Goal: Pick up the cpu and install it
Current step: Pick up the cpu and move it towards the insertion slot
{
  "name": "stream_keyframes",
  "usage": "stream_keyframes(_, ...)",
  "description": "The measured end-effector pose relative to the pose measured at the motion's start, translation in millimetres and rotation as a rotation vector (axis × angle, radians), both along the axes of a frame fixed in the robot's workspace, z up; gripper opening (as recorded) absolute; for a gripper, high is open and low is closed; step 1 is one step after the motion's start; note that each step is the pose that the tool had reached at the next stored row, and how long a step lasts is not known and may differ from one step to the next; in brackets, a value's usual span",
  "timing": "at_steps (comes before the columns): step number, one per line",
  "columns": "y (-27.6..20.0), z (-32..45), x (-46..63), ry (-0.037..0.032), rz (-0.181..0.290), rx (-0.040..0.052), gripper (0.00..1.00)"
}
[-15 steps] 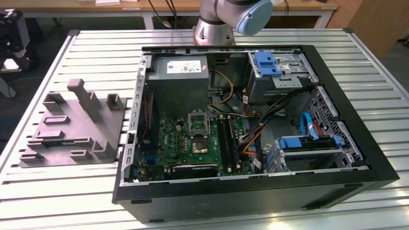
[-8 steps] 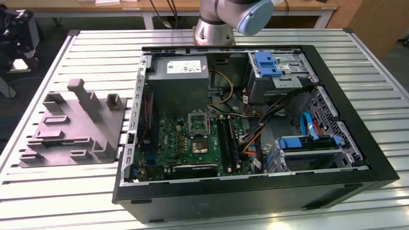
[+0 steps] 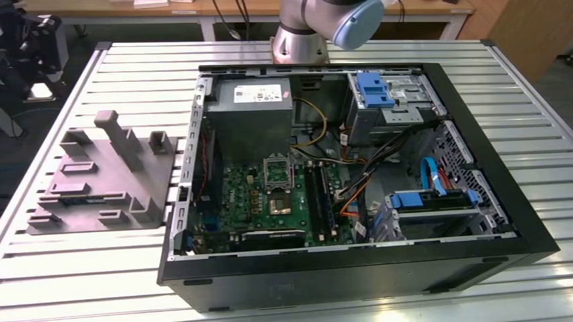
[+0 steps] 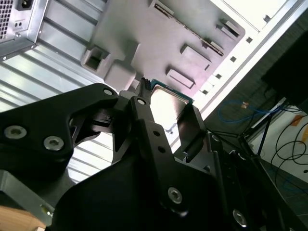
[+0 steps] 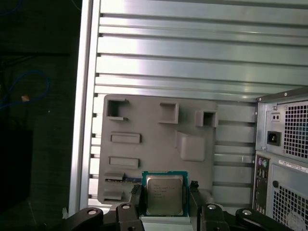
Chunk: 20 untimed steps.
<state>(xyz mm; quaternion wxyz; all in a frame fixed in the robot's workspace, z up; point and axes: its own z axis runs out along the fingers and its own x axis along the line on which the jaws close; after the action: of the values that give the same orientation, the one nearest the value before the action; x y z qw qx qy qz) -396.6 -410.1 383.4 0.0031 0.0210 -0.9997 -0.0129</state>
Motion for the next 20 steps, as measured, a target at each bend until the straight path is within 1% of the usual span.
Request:
stream_keyframes(10, 0.0, -1.0, 27.3, 0.0, 0.0, 0.0, 0.47)
stream_keyframes(20, -0.2, -1.8, 30.8, 0.0, 0.0, 0.0, 0.47)
